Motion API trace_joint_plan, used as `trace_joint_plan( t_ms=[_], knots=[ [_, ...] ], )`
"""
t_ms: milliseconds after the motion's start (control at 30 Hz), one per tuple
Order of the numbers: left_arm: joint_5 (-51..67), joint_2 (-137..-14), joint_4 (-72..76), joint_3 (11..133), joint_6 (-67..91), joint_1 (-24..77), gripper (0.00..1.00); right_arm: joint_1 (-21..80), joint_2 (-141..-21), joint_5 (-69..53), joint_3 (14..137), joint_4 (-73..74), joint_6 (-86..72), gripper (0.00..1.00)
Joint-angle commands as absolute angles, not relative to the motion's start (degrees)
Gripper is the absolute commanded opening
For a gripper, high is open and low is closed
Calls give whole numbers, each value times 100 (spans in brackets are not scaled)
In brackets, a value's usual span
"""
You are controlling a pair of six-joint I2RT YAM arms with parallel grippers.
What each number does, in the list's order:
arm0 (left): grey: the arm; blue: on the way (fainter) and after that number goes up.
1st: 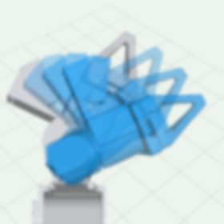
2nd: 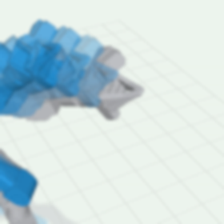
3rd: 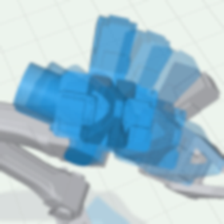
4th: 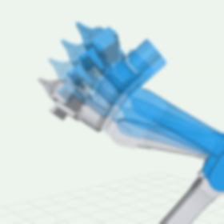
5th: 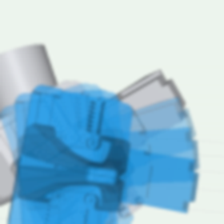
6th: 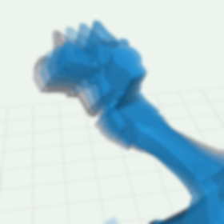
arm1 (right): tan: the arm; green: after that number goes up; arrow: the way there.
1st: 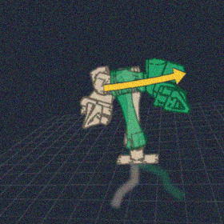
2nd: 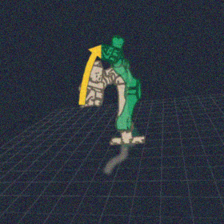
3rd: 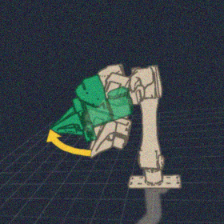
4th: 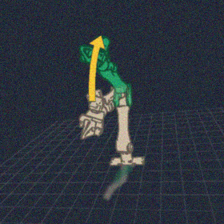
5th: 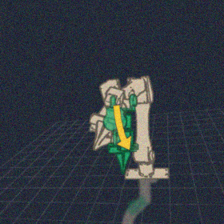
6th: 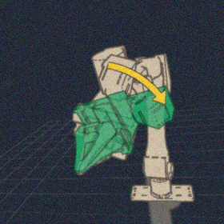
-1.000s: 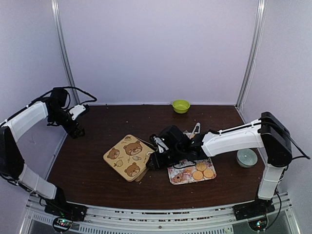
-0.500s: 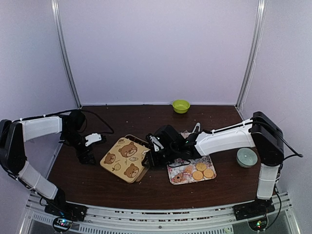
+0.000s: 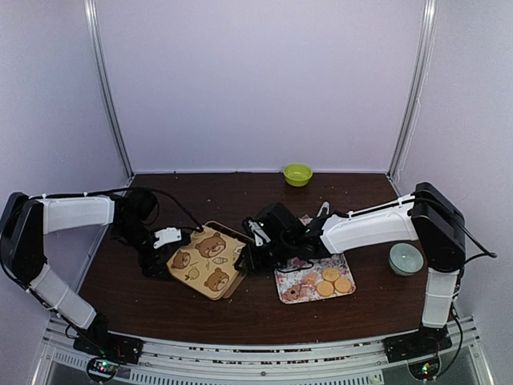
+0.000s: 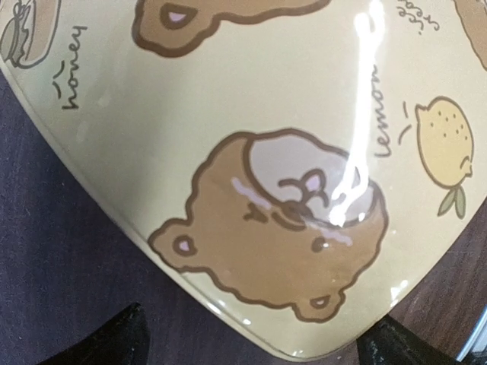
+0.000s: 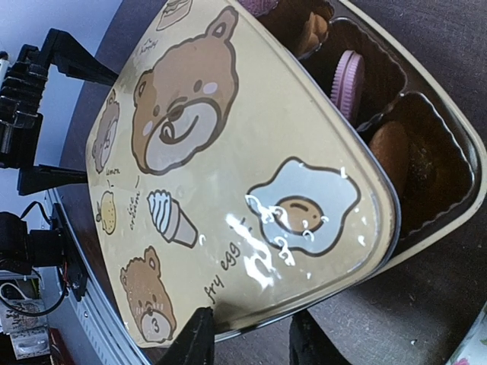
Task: Pack the cookies
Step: Adjust the box lid on the packing box.
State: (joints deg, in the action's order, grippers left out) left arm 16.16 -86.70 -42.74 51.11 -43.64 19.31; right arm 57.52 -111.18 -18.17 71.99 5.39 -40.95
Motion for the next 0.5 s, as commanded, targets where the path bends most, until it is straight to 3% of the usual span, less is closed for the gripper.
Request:
trace_joint_plan(
  t_ms=[0,467],
  knots=[
    [1595,-8728,-3856,5362,-4091,2021,98,5694,-11156,-1679,7282,558,-4144,34],
    [1418,-9053,-3530,5844,-3709,2256,98,5547,-11162,-1557,7340,627,-4141,32]
  ],
)
